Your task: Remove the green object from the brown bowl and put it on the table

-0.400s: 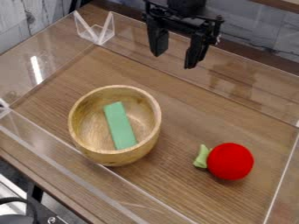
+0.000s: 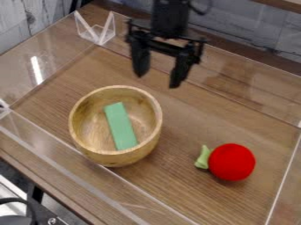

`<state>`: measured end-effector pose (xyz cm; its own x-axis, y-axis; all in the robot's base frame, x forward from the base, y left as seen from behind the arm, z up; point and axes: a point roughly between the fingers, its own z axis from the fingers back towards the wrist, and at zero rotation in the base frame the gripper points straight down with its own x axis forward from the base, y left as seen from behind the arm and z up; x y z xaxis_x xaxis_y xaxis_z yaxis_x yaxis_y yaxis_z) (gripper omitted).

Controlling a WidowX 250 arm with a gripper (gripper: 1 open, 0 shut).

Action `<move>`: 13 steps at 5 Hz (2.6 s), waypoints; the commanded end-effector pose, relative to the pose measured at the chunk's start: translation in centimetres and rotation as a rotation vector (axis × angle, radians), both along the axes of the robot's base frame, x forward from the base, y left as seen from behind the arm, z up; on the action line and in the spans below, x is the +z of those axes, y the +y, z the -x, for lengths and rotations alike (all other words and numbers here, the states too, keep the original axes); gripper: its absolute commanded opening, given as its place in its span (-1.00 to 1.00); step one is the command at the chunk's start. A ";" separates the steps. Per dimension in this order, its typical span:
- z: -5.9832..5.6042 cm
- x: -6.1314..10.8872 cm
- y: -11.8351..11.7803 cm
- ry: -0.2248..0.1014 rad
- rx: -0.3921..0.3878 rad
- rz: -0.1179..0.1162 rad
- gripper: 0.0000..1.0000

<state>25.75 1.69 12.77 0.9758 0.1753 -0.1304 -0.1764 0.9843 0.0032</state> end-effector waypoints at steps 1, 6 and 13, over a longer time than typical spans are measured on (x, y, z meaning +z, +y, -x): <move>2.3 1.9 1.5 -0.048 0.121 0.002 1.00; 4.9 -5.2 0.9 -0.119 0.171 0.006 1.00; 2.5 -5.4 3.5 -0.178 0.312 -0.016 1.00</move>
<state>22.73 5.22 6.29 0.8795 0.4758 -0.0044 -0.4757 0.8791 -0.0313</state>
